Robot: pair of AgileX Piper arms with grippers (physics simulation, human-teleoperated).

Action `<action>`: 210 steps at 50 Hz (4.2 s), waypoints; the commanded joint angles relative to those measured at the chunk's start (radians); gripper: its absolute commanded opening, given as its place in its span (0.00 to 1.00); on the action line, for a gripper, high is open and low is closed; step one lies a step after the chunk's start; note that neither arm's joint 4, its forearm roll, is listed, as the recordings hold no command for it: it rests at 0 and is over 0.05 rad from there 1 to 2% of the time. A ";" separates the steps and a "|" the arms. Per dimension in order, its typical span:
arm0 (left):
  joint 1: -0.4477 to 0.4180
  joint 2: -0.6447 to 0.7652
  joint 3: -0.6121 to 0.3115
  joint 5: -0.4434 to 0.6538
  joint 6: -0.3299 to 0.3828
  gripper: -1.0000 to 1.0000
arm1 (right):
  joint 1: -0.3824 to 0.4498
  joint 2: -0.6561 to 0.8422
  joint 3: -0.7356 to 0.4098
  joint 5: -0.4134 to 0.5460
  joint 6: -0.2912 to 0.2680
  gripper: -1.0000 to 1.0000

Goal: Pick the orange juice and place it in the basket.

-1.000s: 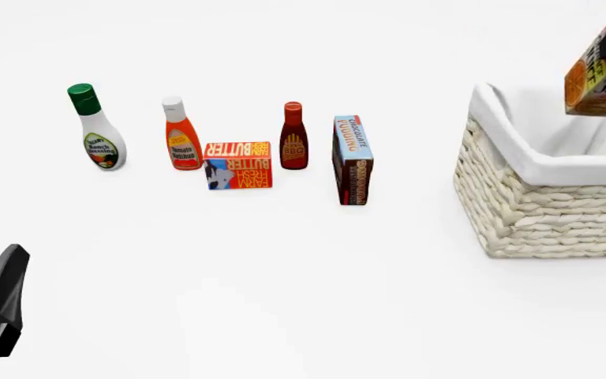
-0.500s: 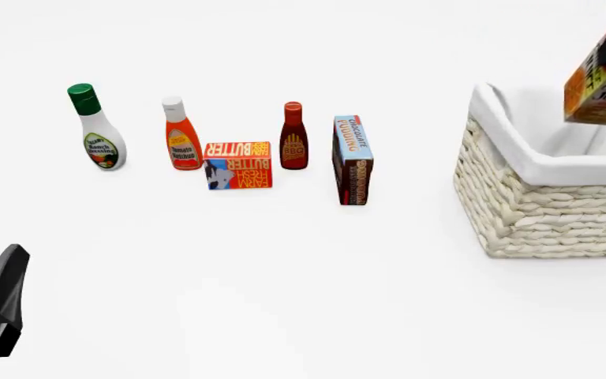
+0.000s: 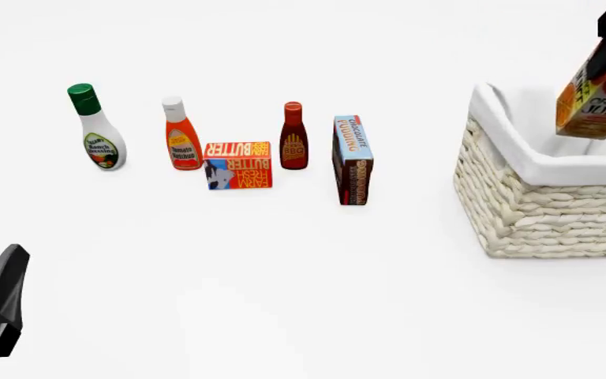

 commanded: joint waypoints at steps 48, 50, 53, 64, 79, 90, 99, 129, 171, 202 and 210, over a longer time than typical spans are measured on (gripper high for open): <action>0.000 0.000 0.000 0.000 0.000 1.00 | -0.020 0.053 0.014 0.000 0.070 0.00; 0.000 0.000 0.000 0.000 0.000 1.00 | -0.016 0.058 0.009 0.000 0.074 0.00; 0.000 0.000 0.000 0.000 0.000 1.00 | -0.015 0.064 0.007 0.000 0.075 0.00; 0.000 0.000 0.000 0.000 0.000 1.00 | -0.024 0.076 0.003 0.000 0.078 0.00; 0.000 0.000 0.000 0.000 0.000 1.00 | -0.041 0.097 -0.008 0.000 0.079 0.00; 0.000 0.000 0.000 0.000 0.000 1.00 | -0.045 0.129 -0.030 0.000 0.080 0.00; 0.000 0.000 0.000 0.000 0.000 1.00 | -0.055 0.146 -0.037 0.000 0.077 0.00; 0.000 0.000 0.000 0.000 0.000 1.00 | -0.074 0.246 -0.095 0.000 0.079 0.00; 0.000 0.000 0.000 0.000 0.000 1.00 | -0.088 0.383 -0.171 0.000 0.087 0.00; 0.000 0.000 0.000 0.000 0.000 1.00 | -0.087 0.433 -0.196 0.000 0.083 0.00; 0.000 0.000 0.000 0.000 0.000 1.00 | -0.095 0.426 -0.194 0.000 0.086 1.00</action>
